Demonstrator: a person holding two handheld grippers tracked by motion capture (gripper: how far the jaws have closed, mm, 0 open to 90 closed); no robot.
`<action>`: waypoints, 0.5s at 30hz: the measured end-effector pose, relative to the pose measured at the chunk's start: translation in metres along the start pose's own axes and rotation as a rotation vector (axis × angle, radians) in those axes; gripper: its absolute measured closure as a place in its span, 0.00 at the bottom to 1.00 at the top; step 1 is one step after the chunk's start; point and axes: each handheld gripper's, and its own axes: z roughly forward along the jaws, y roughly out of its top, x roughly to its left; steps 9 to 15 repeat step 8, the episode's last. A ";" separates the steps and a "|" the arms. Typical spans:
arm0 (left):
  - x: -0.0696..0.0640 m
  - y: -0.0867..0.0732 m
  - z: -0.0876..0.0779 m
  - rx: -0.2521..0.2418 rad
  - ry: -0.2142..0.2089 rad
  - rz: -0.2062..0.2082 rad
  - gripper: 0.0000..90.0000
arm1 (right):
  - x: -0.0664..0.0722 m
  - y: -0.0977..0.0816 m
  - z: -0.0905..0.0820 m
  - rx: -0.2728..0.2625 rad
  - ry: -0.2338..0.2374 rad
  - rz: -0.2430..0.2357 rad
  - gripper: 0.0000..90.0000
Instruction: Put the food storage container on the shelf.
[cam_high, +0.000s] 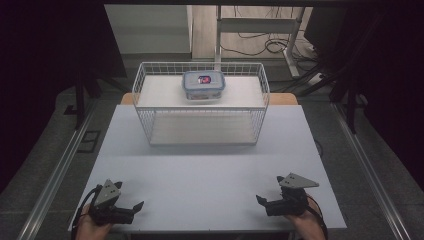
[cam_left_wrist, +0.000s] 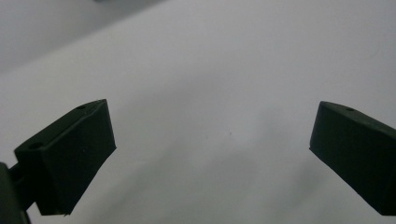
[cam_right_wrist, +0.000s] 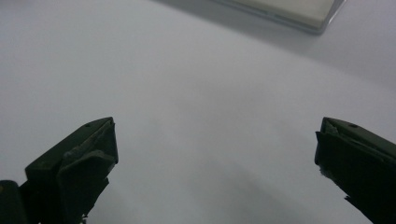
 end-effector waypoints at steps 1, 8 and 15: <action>0.001 -0.001 0.001 0.010 -0.007 -0.007 0.00 | 0.000 -0.002 0.000 0.013 -0.001 0.002 0.00; -0.002 0.000 0.007 0.055 -0.019 0.012 0.00 | -0.002 -0.007 0.004 0.063 0.000 0.014 0.00; -0.002 0.000 0.007 0.055 -0.019 0.012 0.00 | -0.002 -0.007 0.004 0.063 0.000 0.014 0.00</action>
